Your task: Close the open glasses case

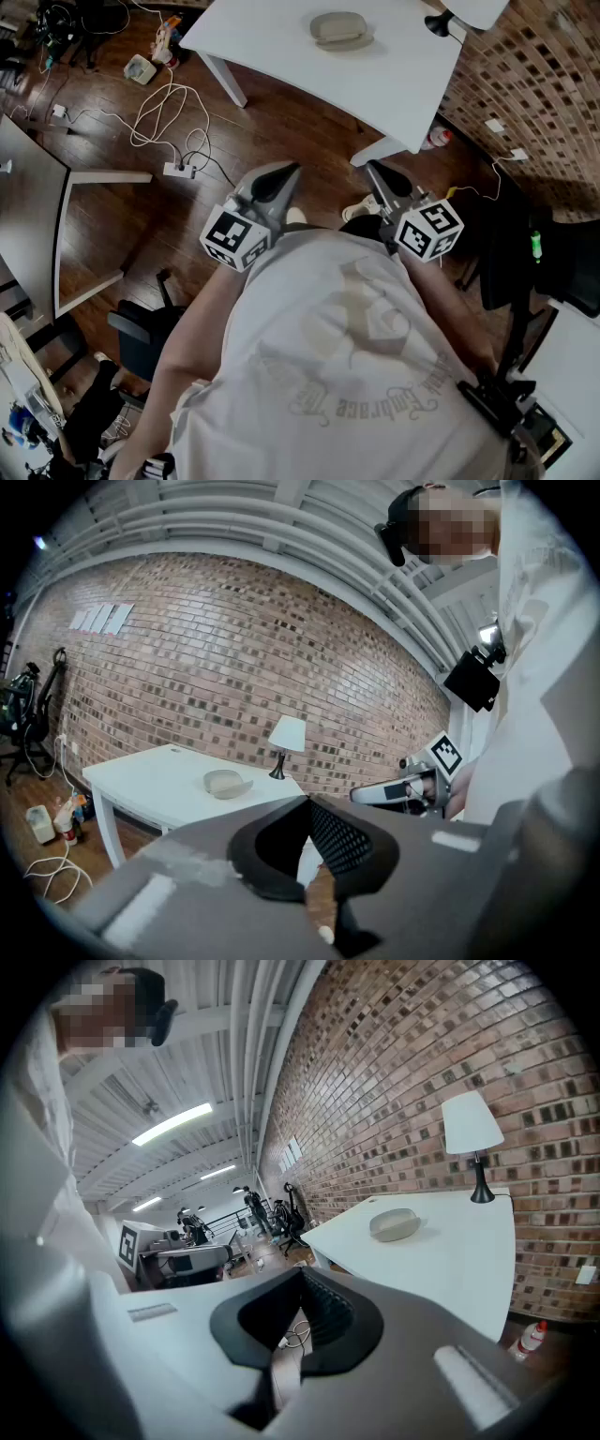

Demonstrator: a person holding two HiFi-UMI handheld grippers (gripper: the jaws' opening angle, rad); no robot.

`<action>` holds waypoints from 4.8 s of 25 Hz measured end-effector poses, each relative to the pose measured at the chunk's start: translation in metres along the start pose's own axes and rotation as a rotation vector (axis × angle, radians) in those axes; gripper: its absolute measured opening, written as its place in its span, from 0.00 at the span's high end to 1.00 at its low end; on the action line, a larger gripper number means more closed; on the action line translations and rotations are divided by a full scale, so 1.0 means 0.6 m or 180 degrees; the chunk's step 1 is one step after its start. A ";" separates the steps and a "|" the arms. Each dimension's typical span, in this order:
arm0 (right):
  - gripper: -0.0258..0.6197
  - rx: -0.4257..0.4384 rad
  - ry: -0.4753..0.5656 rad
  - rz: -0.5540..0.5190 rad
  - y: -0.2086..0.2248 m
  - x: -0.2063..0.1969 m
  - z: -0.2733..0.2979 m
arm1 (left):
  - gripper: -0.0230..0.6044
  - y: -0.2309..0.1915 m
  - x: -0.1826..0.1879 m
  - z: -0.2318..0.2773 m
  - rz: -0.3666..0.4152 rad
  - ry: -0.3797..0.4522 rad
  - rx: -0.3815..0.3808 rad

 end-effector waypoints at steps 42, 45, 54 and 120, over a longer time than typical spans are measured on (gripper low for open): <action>0.95 0.0043 0.0060 0.0291 0.266 0.154 0.254 | 0.96 -0.271 0.117 0.260 0.0166 -0.0325 0.0048; 0.95 0.0018 0.0073 0.0268 0.285 0.167 0.268 | 0.96 -0.286 0.128 0.283 0.0216 -0.0330 0.0075; 0.95 -0.0145 0.0136 0.0287 0.286 0.176 0.294 | 0.96 -0.333 0.144 0.300 0.0223 -0.0405 -0.0026; 0.57 -0.2538 0.0889 0.2871 0.319 0.068 0.509 | 0.96 -0.722 0.199 0.339 0.0167 -0.0759 -0.1794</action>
Point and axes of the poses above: the fingertips, and each gripper's own axes: z forward along the fingers, y to its right, x out of its top, the point moved 7 cm from there along -z, backward along the fingers, and after that the axes turned 2 degrees about -x, right-handed, at the moved point
